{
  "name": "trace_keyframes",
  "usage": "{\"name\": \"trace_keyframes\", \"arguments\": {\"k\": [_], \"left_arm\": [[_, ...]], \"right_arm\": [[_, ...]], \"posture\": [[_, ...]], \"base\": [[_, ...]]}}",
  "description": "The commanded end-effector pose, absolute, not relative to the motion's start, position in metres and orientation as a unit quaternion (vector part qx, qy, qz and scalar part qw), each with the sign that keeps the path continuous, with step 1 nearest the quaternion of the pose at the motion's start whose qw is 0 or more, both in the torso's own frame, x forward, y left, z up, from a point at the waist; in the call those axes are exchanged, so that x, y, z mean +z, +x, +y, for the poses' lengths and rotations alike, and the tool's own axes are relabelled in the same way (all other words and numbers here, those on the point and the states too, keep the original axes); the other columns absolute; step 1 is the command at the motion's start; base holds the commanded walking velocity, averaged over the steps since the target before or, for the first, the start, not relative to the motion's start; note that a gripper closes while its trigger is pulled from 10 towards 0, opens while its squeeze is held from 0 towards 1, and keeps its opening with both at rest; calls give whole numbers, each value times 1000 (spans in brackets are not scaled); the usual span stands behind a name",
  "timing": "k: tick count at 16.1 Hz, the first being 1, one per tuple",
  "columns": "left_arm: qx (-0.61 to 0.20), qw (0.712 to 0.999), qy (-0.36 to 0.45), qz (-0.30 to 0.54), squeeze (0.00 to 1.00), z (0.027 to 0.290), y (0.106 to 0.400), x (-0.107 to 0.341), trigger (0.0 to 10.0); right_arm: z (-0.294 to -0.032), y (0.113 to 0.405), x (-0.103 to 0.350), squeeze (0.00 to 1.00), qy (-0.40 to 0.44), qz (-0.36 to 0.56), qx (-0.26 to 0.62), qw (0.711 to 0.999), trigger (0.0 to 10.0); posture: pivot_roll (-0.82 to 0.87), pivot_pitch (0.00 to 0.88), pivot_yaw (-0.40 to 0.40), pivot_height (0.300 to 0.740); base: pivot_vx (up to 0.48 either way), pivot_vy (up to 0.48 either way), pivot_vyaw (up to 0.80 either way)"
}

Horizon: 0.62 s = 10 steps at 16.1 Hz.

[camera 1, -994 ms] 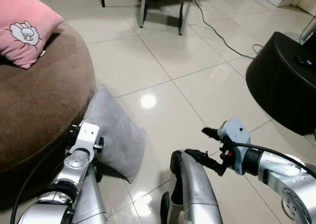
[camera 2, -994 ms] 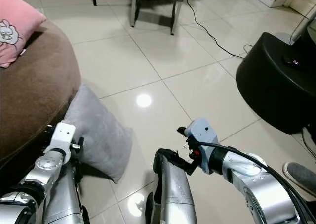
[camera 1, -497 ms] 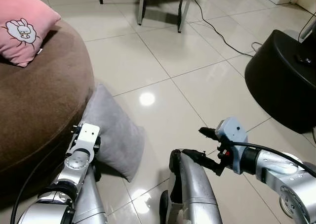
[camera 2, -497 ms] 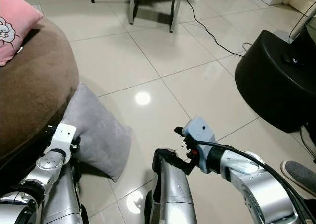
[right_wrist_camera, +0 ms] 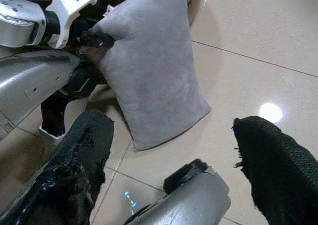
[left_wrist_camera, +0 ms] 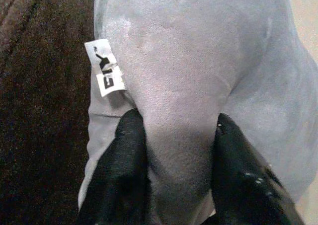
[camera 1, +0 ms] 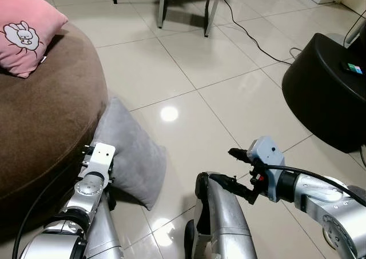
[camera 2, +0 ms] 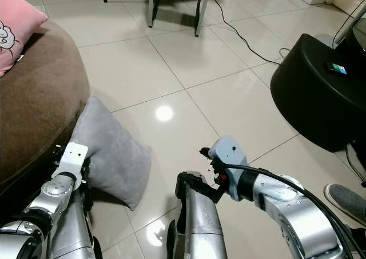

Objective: Move the pillow to the sofa from floor

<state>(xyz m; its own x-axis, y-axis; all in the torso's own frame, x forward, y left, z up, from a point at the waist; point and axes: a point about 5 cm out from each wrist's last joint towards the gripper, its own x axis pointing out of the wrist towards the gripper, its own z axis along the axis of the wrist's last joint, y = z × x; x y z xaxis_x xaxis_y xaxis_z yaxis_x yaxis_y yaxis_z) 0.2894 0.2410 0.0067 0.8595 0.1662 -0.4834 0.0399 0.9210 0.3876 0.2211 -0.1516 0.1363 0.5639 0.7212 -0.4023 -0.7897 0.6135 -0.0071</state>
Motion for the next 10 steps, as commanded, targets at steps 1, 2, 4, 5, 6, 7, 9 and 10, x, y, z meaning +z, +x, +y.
{"name": "trace_keyframes", "arguments": {"k": [1, 2, 4, 5, 6, 7, 9, 10], "left_arm": [[21, 942, 192, 273, 0, 237, 288, 3, 0], [21, 942, 192, 273, 0, 237, 288, 3, 0], [18, 942, 192, 274, 0, 238, 289, 4, 0], [17, 942, 191, 275, 0, 238, 289, 4, 0], [17, 942, 191, 275, 0, 238, 289, 4, 0], [14, 942, 190, 275, 0, 237, 290, 4, 0], [8, 943, 187, 274, 0, 236, 290, 5, 0], [-5, 945, 182, 272, 0, 233, 291, 5, 0]], "right_arm": [[-153, 222, 136, 0, -96, 185, 430, 879, 10000], [-153, 223, 136, 0, -96, 185, 429, 879, 10000], [-150, 223, 134, 0, -95, 184, 432, 878, 10000], [-149, 223, 133, 0, -95, 184, 432, 878, 10000], [-149, 223, 133, 0, -95, 184, 432, 878, 10000], [-147, 224, 132, 0, -94, 183, 433, 878, 10000], [-145, 225, 131, 0, -92, 181, 432, 879, 10000], [-143, 225, 128, 0, -89, 181, 431, 879, 10000]], "posture": [[-164, 127, -161, 491], [-162, 124, -161, 491], [-155, 119, -159, 491], [-154, 117, -157, 491], [-154, 117, -157, 491], [-150, 109, -153, 491], [-143, 99, -152, 491], [-133, 87, -149, 491]], "base": [[0, 0, 0], [0, 0, 0], [0, 0, 0], [0, 0, 0], [0, 0, 0], [0, 0, 0], [0, 0, 0], [0, 0, 0]]}}
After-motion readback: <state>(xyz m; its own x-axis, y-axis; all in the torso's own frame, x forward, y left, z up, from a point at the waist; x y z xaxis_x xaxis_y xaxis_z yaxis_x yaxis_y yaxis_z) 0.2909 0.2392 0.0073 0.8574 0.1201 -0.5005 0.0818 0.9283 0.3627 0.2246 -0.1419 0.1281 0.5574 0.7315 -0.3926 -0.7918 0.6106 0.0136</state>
